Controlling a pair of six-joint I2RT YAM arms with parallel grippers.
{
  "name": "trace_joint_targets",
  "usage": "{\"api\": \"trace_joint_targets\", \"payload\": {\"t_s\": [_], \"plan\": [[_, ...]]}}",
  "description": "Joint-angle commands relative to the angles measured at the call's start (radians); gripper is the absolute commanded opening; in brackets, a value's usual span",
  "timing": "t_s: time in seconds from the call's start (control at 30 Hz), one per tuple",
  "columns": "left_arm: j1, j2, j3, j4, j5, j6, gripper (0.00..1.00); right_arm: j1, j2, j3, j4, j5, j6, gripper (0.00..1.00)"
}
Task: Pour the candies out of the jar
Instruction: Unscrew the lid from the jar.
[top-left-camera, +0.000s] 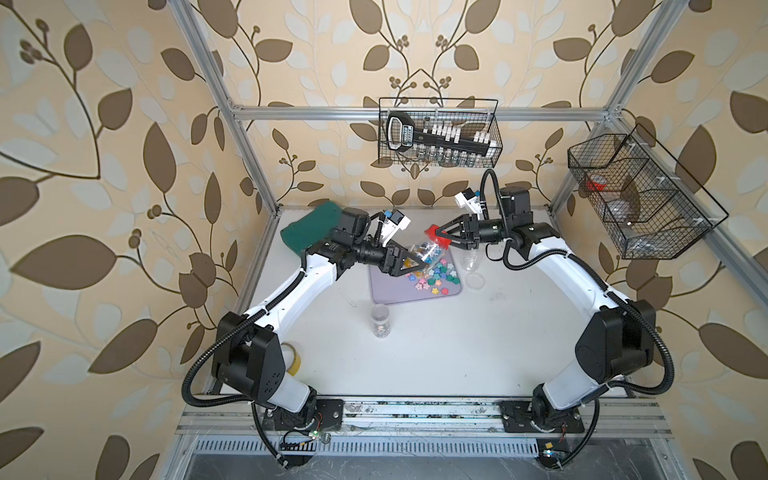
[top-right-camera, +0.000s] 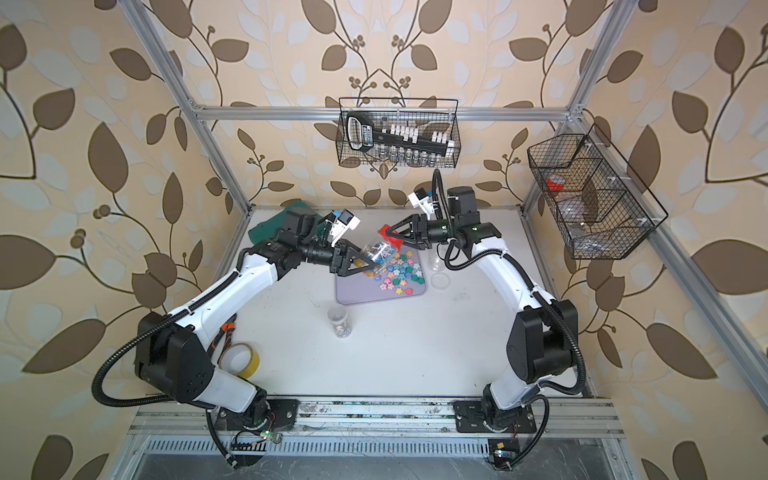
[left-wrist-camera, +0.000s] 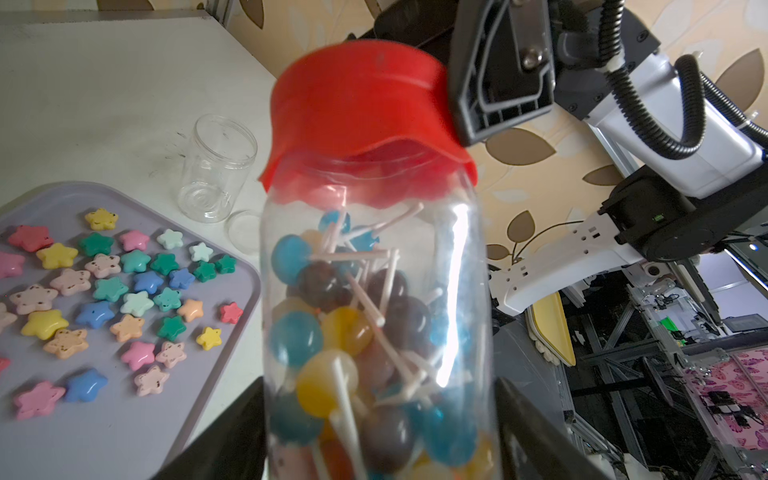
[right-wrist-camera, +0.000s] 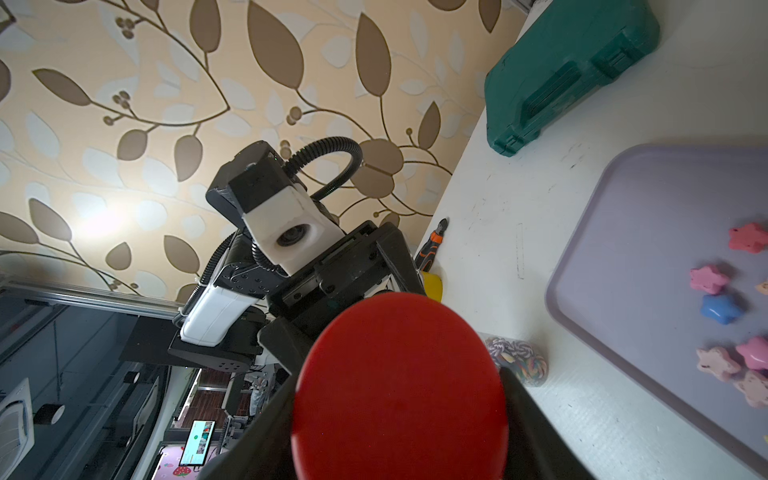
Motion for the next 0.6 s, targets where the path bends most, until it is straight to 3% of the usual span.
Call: {"api": "trace_joint_targets", "payload": {"t_s": [0.0,0.2,0.37,0.57], "plan": [[0.002,-0.038,-0.001,0.011,0.003,0.016,0.74,0.002,-0.032,-0.003,0.039,-0.053,0.015,0.23],[0.002,-0.037,0.013,-0.020,0.001,0.042,0.60,0.002,-0.038,-0.010,0.039,-0.057,0.016,0.26],[0.002,-0.022,0.071,-0.132,-0.017,0.121,0.57,0.003,-0.039,-0.012,0.035,-0.072,0.006,0.49],[0.002,-0.016,0.107,-0.212,-0.015,0.176,0.51,0.003,-0.032,-0.003,0.028,-0.093,-0.003,0.57]]}}
